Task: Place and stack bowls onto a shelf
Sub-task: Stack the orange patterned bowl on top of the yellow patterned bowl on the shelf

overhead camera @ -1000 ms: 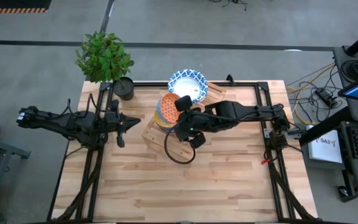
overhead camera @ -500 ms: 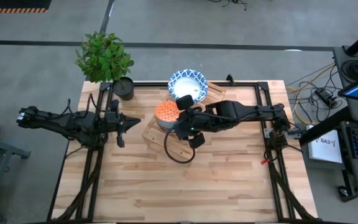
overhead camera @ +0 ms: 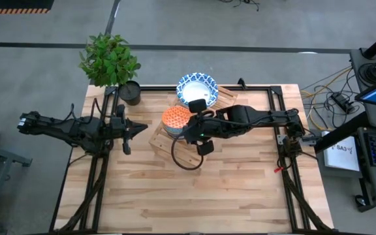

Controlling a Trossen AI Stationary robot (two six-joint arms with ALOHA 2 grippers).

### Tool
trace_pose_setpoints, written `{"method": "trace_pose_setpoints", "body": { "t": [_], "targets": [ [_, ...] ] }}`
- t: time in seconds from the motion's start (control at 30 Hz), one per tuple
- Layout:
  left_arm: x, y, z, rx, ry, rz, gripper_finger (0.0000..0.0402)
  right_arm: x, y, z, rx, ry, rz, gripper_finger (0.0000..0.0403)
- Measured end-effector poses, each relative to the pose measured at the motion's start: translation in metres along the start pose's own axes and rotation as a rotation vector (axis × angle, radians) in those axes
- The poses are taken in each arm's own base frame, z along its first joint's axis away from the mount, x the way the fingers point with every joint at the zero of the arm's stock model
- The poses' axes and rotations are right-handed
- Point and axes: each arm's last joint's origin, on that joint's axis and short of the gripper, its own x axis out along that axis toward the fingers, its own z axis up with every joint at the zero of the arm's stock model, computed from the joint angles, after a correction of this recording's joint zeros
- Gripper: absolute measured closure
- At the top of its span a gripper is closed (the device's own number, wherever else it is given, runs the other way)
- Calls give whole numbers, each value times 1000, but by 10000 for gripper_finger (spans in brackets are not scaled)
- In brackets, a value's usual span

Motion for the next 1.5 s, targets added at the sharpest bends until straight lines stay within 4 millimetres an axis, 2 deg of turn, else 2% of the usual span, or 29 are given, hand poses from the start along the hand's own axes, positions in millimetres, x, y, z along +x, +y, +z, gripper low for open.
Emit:
{"method": "trace_pose_setpoints", "body": {
  "t": [0.6, 1.5],
  "targets": [
    [0, 0, 0, 1, 2, 0, 402, 7, 9, -3, 96, 43, 22, 326],
    [4, -2, -2, 12, 16, -1, 402, 1, 6, -1, 136, 30, -52, 326]
  ]
}}
